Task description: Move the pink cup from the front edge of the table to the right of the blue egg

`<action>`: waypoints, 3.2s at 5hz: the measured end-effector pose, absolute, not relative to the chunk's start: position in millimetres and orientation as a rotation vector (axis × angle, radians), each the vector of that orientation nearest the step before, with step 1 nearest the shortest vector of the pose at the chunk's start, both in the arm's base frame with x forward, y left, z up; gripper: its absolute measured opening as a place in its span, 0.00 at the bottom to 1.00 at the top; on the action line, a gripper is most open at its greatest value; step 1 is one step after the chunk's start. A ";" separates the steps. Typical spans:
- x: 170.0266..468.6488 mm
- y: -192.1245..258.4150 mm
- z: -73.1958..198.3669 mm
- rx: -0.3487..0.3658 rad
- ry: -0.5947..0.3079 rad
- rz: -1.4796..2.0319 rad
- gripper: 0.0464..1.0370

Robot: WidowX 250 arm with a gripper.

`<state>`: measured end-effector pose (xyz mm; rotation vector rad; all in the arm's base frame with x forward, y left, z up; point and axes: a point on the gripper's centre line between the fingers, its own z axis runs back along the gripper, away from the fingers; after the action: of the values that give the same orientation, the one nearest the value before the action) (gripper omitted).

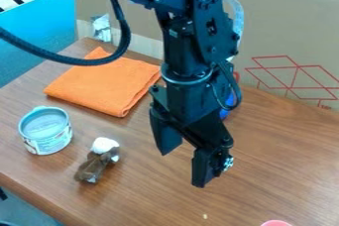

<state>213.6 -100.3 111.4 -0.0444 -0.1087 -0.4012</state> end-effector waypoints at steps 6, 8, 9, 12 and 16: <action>198.9 -185.2 90.4 -0.015 -0.095 -0.528 0.97; 211.4 -181.6 84.4 0.001 -0.087 -0.491 0.97; 217.7 -179.1 80.9 0.009 -0.075 -0.485 0.97; 216.7 -183.9 53.9 0.044 0.010 -0.499 0.97; 218.9 -188.1 53.8 0.056 -0.046 -0.506 0.13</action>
<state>218.9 -188.1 53.8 0.0558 -0.0463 -0.5057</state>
